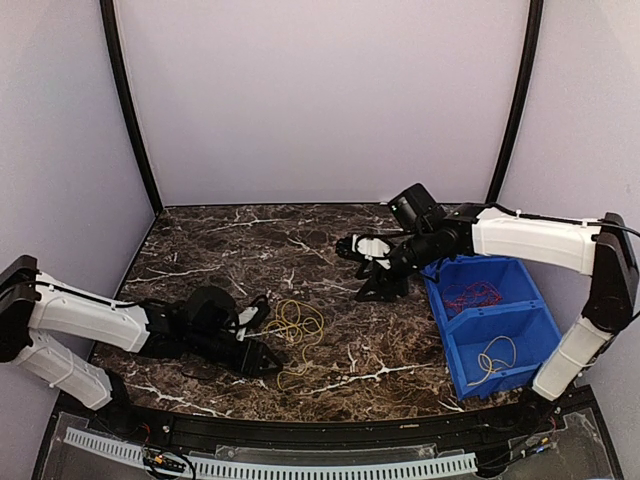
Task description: Untangle the cables
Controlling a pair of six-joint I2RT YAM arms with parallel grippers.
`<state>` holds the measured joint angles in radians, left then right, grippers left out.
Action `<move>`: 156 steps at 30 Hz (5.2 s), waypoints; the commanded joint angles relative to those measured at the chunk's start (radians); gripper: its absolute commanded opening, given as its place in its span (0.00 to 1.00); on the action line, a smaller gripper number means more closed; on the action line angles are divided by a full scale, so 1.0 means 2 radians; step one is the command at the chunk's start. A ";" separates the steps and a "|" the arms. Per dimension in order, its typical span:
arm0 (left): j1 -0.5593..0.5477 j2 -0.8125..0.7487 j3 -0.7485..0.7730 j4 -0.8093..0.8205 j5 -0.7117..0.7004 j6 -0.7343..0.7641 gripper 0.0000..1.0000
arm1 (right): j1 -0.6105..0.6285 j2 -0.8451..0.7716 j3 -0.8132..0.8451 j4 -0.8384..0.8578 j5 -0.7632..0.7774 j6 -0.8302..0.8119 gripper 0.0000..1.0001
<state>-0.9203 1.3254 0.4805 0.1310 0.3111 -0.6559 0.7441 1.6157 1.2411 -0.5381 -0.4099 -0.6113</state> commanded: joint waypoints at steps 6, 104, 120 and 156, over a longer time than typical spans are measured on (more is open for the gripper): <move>-0.003 0.086 0.027 0.036 0.085 -0.029 0.40 | 0.006 -0.020 -0.036 0.051 -0.009 0.020 0.56; -0.003 -0.137 0.634 -0.369 -0.285 0.192 0.00 | 0.072 0.141 0.051 0.224 -0.150 0.137 0.16; -0.002 -0.078 0.649 -0.339 -0.229 0.187 0.00 | 0.073 0.110 0.263 0.151 -0.126 0.143 0.80; -0.003 -0.031 0.841 -0.317 -0.225 0.209 0.00 | 0.050 0.265 0.174 0.288 -0.218 0.300 0.17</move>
<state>-0.9241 1.3098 2.1162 -0.6296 -0.1528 -0.2390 0.8581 2.1086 1.5597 0.0830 -0.8581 -0.0673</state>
